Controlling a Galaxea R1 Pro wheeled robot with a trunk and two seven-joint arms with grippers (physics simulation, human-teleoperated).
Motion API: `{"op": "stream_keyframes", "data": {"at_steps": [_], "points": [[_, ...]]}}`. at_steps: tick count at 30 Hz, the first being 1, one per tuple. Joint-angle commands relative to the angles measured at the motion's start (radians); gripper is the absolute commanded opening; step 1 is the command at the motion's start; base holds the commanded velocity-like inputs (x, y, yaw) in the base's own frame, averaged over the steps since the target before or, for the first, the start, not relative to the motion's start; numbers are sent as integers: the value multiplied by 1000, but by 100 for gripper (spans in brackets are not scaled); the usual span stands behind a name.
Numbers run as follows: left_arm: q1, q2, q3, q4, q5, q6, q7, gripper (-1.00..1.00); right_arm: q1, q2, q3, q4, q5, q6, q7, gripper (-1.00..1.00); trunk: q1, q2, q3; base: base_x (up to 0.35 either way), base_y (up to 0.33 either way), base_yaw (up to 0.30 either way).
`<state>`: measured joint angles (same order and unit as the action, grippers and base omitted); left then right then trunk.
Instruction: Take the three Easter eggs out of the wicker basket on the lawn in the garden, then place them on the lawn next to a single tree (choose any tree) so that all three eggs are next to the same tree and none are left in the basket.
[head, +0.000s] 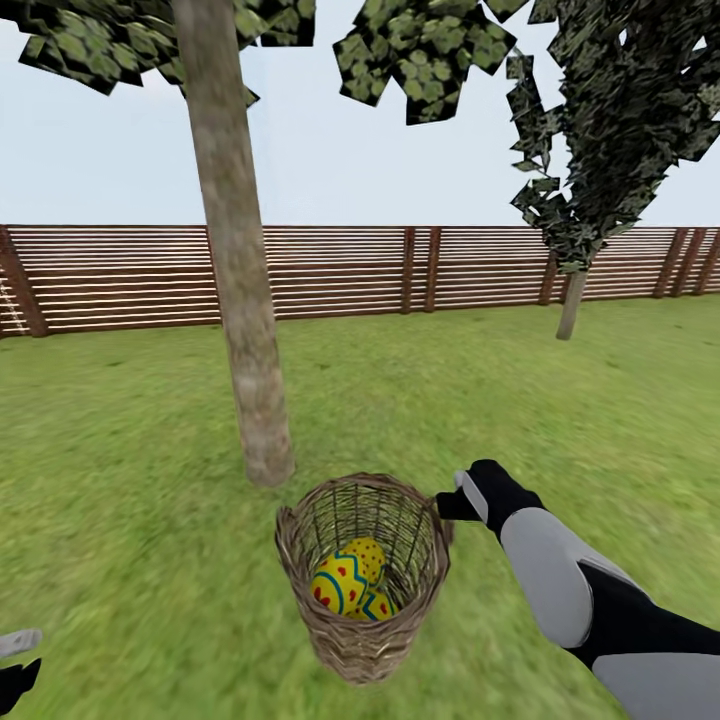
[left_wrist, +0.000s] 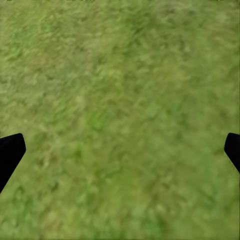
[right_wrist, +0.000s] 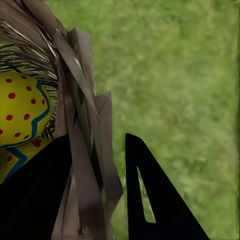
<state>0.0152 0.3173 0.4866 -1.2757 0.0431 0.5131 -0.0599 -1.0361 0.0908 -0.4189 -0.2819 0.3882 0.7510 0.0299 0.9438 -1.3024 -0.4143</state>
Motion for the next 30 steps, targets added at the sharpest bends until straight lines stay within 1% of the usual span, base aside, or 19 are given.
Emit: {"op": "stream_keyframes", "data": {"at_steps": [1, 14, 30], "points": [[0, 0, 1, -1, 4, 5, -3, 100, -1, 1, -12, -2, -5, 4, 4, -100, 1, -1, -1, 337, 5, 52], [0, -1, 1, -1, 4, 5, -3, 100, -1, 1, -12, -2, -5, 4, 4, -100, 1, -1, -1, 337, 0, 88], [0, -1, 1, 0, 4, 4, -3, 100, -1, 1, -12, -2, -5, 4, 4, -100, 1, -1, -1, 337, 0, 49]]}}
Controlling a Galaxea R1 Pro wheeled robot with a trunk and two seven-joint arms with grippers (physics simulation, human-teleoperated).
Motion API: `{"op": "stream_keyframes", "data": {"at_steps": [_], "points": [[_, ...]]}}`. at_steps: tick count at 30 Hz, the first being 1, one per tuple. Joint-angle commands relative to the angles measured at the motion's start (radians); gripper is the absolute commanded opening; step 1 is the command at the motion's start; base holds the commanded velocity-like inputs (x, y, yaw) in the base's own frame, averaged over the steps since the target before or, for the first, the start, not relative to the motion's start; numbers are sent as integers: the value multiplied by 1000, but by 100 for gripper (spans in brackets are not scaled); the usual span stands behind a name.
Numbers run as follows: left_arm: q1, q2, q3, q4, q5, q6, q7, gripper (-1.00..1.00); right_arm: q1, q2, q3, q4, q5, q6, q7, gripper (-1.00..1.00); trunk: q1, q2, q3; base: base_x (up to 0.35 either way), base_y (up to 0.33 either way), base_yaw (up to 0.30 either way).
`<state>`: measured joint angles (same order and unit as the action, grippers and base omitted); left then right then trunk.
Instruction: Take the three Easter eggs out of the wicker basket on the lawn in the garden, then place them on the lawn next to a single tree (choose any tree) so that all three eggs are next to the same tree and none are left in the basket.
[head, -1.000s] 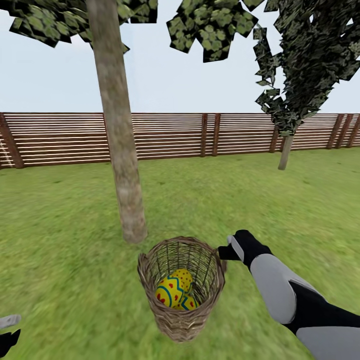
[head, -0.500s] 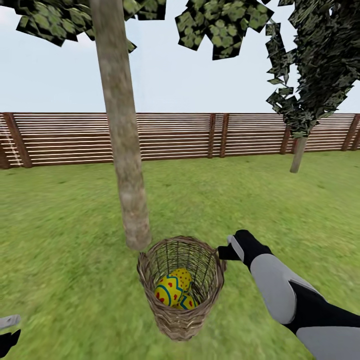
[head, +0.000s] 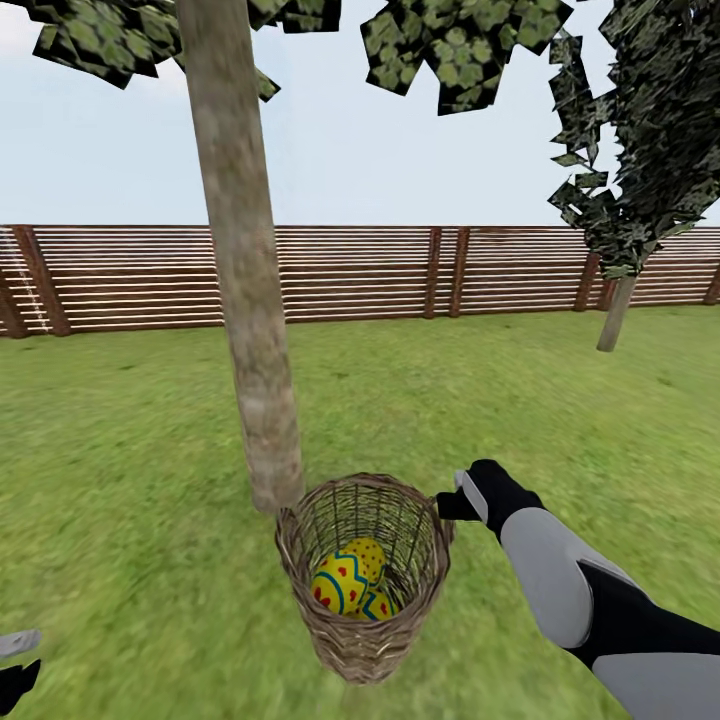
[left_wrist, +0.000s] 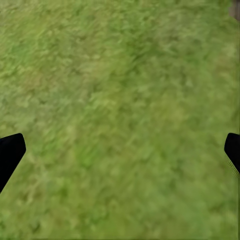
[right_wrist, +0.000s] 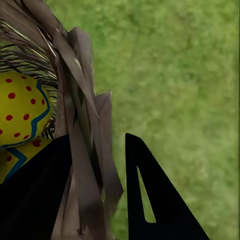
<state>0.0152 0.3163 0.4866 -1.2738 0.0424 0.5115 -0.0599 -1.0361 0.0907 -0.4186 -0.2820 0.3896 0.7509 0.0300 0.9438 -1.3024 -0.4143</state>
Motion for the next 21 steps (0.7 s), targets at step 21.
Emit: {"op": "stream_keyframes", "data": {"at_steps": [21], "points": [[0, 1, 0, -1, 5, 5, -3, 100, -1, 1, -12, -2, -6, 4, 3, -100, 1, -1, -1, 337, 0, 56]]}}
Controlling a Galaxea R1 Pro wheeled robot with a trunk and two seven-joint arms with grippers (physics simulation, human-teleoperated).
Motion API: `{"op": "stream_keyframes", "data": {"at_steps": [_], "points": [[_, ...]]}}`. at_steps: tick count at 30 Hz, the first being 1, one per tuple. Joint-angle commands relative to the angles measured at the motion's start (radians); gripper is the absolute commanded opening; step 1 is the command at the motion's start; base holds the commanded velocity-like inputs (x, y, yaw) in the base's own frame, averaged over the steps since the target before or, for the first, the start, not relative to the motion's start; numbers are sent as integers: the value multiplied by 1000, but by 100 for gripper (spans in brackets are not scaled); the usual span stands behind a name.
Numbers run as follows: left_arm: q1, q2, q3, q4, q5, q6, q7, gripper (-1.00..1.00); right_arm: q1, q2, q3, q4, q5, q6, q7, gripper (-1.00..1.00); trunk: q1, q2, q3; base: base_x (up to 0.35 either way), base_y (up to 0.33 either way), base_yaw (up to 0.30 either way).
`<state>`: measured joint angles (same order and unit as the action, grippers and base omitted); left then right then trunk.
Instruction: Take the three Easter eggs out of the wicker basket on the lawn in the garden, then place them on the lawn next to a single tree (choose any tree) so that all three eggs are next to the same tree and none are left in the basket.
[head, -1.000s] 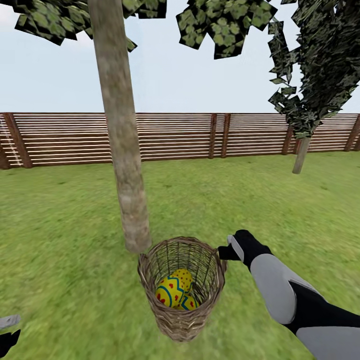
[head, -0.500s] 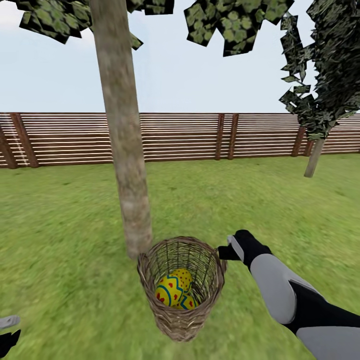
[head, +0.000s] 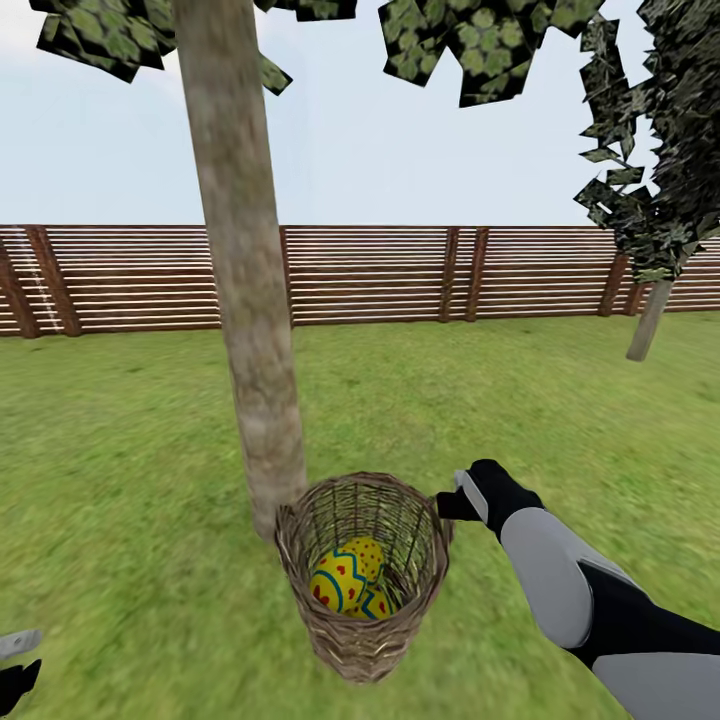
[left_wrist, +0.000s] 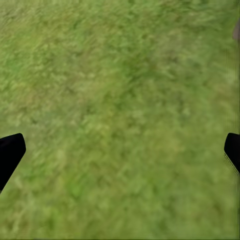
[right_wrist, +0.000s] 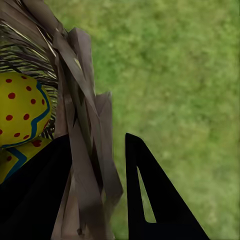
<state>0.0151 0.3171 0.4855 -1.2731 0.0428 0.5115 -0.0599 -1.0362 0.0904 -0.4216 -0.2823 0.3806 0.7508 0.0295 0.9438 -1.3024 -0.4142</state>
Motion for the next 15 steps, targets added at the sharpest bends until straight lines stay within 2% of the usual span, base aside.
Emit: {"op": "stream_keyframes", "data": {"at_steps": [1, 15], "points": [[0, 0, 1, -2, 4, 5, -3, 100, -1, 1, -9, -2, 3, 4, 3, -100, 1, -1, -1, 337, 0, 0], [0, -1, 1, -2, 4, 5, -3, 100, -1, 0, -9, -2, 3, 4, 3, -100, 1, -1, -1, 337, 0, 0]]}}
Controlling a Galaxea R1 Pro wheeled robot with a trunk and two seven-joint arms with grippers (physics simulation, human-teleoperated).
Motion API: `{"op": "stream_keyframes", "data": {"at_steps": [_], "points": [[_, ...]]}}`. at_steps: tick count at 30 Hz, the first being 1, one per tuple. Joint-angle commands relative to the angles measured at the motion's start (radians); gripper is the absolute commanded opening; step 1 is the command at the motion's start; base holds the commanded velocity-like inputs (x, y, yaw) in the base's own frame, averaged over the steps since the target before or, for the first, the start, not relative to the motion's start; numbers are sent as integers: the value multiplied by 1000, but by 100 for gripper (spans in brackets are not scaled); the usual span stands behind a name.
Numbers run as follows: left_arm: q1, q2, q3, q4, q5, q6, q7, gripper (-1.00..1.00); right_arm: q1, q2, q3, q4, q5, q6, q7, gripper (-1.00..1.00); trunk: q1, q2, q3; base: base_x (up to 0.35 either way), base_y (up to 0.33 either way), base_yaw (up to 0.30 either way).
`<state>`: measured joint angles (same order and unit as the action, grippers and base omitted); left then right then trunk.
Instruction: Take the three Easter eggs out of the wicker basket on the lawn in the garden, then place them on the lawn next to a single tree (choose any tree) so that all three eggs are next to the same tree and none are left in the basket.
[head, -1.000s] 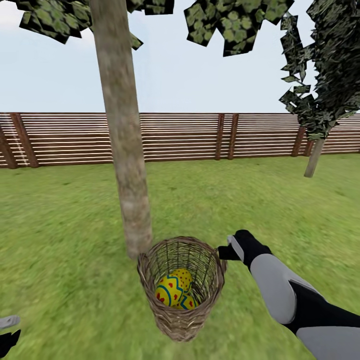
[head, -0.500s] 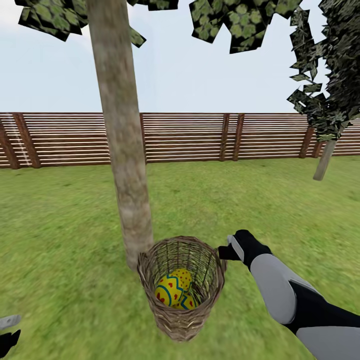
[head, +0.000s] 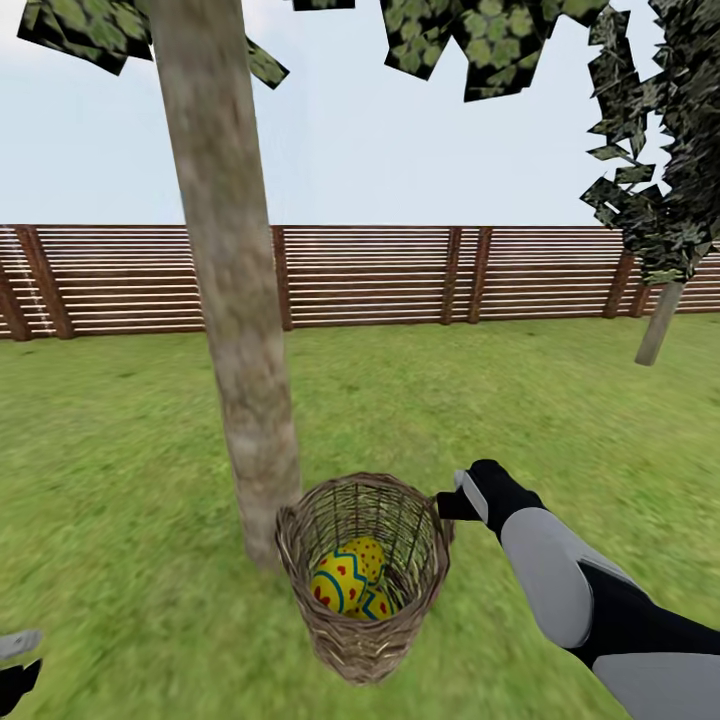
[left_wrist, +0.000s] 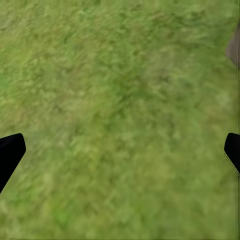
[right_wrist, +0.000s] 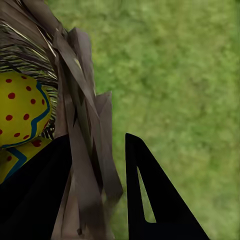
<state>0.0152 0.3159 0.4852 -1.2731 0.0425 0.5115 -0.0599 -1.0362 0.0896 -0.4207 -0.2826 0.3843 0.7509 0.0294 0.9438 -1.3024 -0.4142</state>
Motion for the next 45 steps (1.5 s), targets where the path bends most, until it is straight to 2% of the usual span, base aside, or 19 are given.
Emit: {"op": "stream_keyframes", "data": {"at_steps": [1, 17, 23, 45], "points": [[0, 0, 1, -2, 5, 5, -3, 100, -1, 1, -10, -2, -1, 4, 4, -100, 1, -1, -1, 337, 0, 0], [0, 1, 1, -3, 5, 8, -5, 100, -1, 1, -10, -1, 0, 4, 4, -100, 1, -1, -1, 331, 0, 0], [0, -1, 3, -5, 8, 23, -6, 100, -1, 1, -11, -1, -1, 4, 3, -100, 1, -1, -1, 58, 0, 0], [0, -1, 3, -5, 8, 24, -3, 100, -1, -3, -12, -2, 1, 4, 1, -100, 85, -155, -70, 0, 0, 0]]}}
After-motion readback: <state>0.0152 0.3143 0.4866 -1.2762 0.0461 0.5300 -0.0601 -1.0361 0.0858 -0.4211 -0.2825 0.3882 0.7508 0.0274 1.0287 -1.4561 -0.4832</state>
